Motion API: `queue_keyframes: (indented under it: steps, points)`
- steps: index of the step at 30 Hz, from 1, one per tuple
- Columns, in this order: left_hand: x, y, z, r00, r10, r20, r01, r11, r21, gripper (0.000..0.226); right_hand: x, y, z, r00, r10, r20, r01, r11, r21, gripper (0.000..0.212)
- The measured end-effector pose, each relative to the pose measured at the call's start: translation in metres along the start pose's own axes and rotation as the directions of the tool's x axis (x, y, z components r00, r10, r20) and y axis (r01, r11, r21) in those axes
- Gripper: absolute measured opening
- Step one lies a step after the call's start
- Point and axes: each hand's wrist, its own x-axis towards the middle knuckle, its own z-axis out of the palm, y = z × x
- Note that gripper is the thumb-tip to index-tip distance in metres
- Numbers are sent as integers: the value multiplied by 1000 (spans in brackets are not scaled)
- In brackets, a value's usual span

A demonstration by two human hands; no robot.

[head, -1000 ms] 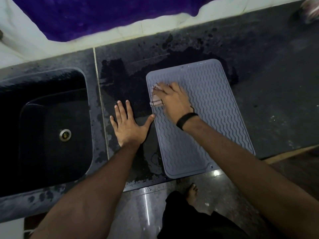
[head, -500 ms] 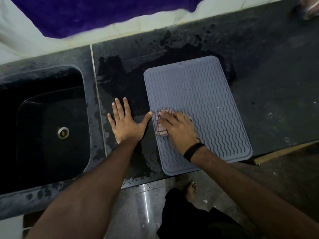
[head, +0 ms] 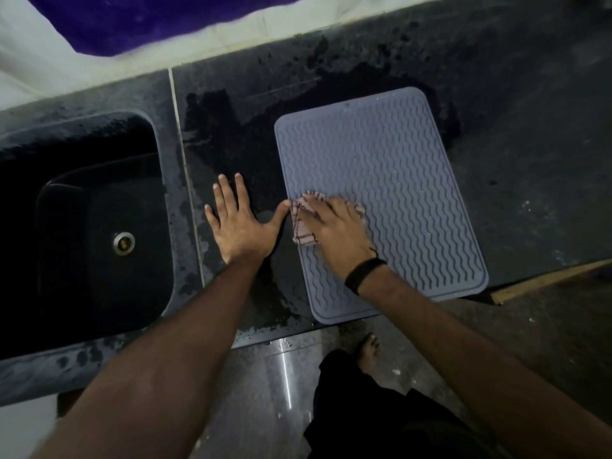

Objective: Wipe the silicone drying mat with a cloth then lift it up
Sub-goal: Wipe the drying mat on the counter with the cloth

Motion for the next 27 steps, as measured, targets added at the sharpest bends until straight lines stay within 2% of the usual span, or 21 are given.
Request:
queue_keyframes:
  steps: [7, 12, 16, 23, 27]
  points:
    - [0, -1, 2, 1000, -2, 9, 2, 1000, 1, 120, -50, -6, 3, 998, -44, 39, 44, 999, 7, 60]
    - [0, 0, 3, 1000, 2, -10, -2, 1000, 10, 121, -15, -8, -13, 999, 22, -28, -21, 998, 51, 60]
    - [0, -2, 3, 1000, 10, -22, -10, 1000, 15, 118, 10, -17, -14, 999, 24, 35, -25, 999, 41, 59]
    - [3, -2, 5, 1000, -8, -23, 7, 1000, -4, 122, -51, -24, 2, 997, 21, 69, -21, 1000, 5, 65]
    - [-1, -2, 3, 1000, -6, 2, 6, 1000, -5, 125, -88, -29, 4, 995, 30, 94, -32, 999, 22, 58]
